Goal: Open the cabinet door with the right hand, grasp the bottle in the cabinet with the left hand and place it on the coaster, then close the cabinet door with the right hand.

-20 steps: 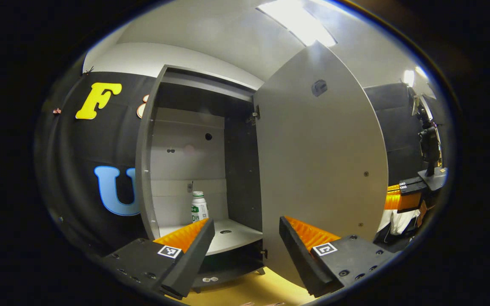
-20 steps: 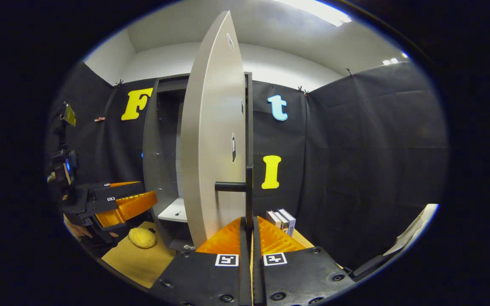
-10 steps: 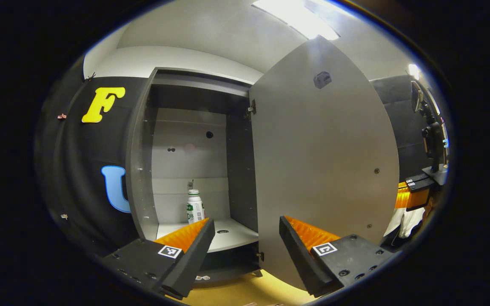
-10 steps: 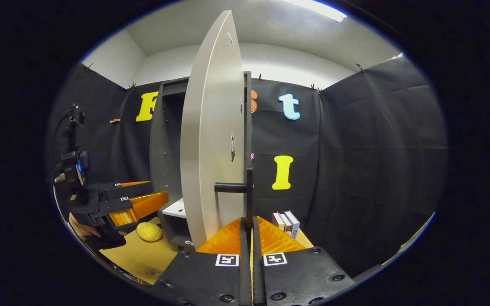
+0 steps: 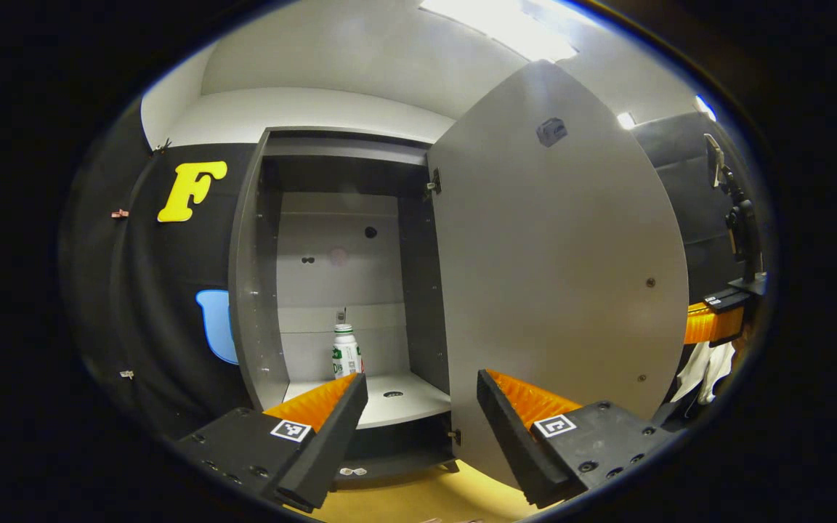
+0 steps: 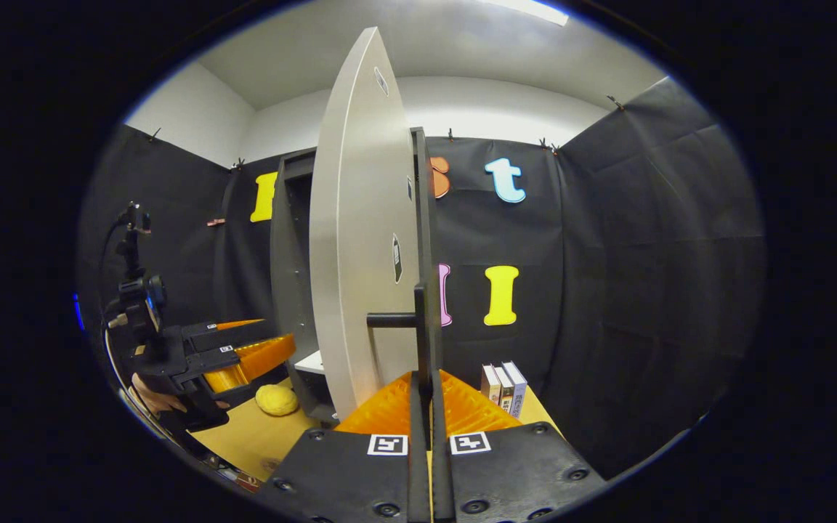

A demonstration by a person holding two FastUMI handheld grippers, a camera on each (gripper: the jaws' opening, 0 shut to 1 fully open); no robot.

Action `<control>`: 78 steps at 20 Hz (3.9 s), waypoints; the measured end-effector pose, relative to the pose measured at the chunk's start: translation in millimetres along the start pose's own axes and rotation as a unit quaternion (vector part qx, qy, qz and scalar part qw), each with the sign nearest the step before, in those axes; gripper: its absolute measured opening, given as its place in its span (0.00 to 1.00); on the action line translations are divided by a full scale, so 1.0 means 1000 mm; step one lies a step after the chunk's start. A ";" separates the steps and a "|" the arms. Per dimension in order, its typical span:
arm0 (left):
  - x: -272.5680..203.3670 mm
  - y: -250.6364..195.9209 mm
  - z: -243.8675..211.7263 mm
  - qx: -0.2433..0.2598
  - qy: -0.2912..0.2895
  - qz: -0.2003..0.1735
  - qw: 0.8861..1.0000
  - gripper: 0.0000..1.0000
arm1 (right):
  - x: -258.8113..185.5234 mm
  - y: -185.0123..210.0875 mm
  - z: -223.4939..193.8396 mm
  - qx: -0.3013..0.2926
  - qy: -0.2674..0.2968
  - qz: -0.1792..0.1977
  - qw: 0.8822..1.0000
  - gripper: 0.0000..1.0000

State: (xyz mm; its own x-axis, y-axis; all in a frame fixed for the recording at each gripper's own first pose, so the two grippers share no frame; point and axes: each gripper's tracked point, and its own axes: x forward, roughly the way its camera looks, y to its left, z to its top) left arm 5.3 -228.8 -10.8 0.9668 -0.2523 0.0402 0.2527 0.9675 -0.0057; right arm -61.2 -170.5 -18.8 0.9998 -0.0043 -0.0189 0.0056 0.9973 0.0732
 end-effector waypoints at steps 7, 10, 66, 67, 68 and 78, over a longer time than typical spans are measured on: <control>0.027 0.038 -0.018 0.005 0.013 0.031 0.999 0.95 | -0.035 -0.005 0.003 -0.028 -0.014 -0.023 0.999 0.11; 0.059 0.069 -0.033 -0.010 0.021 0.031 0.999 0.95 | -0.049 -0.005 0.009 -0.043 -0.032 -0.060 0.997 0.11; 0.086 0.148 -0.068 -0.015 0.076 0.005 0.997 0.73 | -0.020 0.146 -0.004 -0.095 -0.007 -0.007 0.995 0.06; 0.073 0.154 -0.069 -0.015 0.076 0.028 0.997 0.73 | -0.021 0.148 -0.004 -0.090 -0.005 0.017 0.996 0.06; 0.059 0.161 -0.070 -0.010 0.077 0.051 0.996 0.72 | -0.021 0.149 -0.007 -0.086 0.000 0.036 0.996 0.06; -0.083 0.203 -0.127 0.006 0.109 0.208 0.972 0.72 | -0.018 0.175 -0.046 -0.083 0.049 0.180 0.979 0.06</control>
State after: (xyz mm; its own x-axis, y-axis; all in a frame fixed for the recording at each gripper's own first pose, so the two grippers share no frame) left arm -19.3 -13.3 -142.6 0.9703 0.1654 -0.1763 -0.1615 0.9862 0.0366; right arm -79.3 7.9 -51.1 0.9294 0.3494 -0.1185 -0.3588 0.9308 -0.0701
